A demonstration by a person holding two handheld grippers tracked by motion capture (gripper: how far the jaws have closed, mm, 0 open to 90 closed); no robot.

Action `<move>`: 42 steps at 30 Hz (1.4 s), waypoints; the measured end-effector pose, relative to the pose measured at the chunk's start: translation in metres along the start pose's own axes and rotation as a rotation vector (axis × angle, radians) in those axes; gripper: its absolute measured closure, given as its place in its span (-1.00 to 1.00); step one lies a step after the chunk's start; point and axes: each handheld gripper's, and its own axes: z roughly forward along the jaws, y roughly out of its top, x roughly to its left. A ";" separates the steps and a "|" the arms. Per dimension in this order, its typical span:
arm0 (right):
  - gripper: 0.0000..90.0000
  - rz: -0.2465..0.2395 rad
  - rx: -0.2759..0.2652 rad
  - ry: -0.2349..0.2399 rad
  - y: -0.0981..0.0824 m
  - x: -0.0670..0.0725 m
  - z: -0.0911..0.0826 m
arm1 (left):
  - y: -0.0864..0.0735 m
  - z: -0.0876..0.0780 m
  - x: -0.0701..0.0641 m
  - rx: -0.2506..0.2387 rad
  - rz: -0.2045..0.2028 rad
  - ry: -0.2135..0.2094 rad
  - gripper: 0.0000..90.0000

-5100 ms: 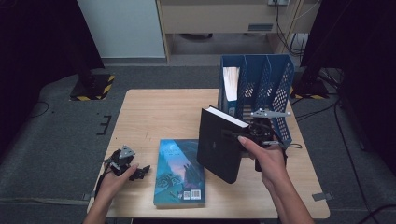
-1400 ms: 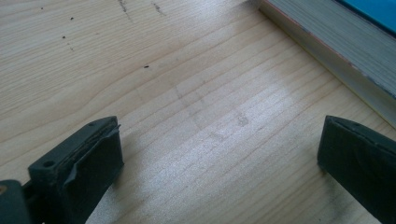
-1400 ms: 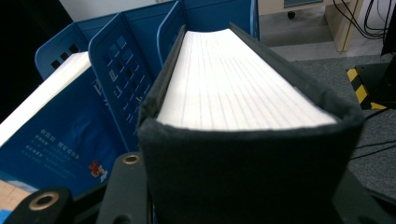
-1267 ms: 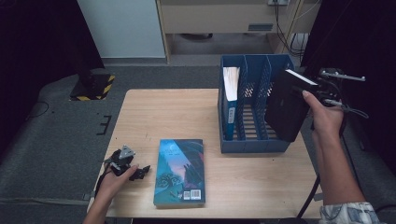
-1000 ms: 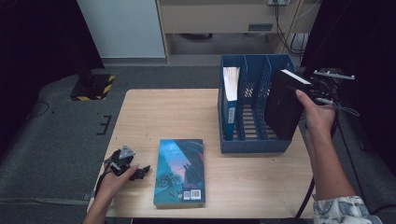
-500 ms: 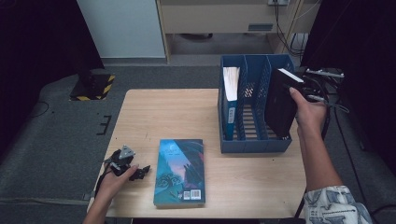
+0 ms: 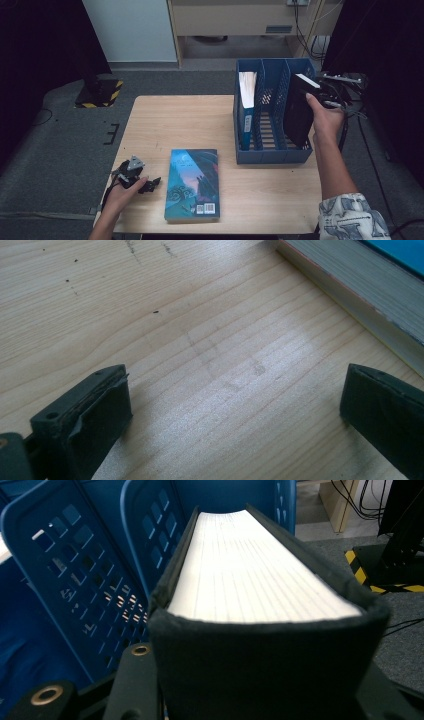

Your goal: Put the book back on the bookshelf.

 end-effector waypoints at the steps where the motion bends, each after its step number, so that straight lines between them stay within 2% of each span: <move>1: 0.19 0.001 -0.001 -0.002 -0.001 0.000 0.001 | 0.000 0.000 0.000 0.000 0.000 0.000 -1.00; 21: 0.19 -0.005 -0.001 -0.029 -0.011 0.004 0.016 | 0.000 0.000 0.000 0.002 0.001 -0.001 -1.00; 27: 0.19 0.015 0.008 -0.031 -0.019 0.001 0.019 | 0.000 0.000 0.000 0.006 0.006 -0.002 -1.00; 42: 0.19 0.026 0.000 -0.046 -0.023 0.001 0.025 | 0.000 0.000 0.000 0.000 0.005 -0.002 -1.00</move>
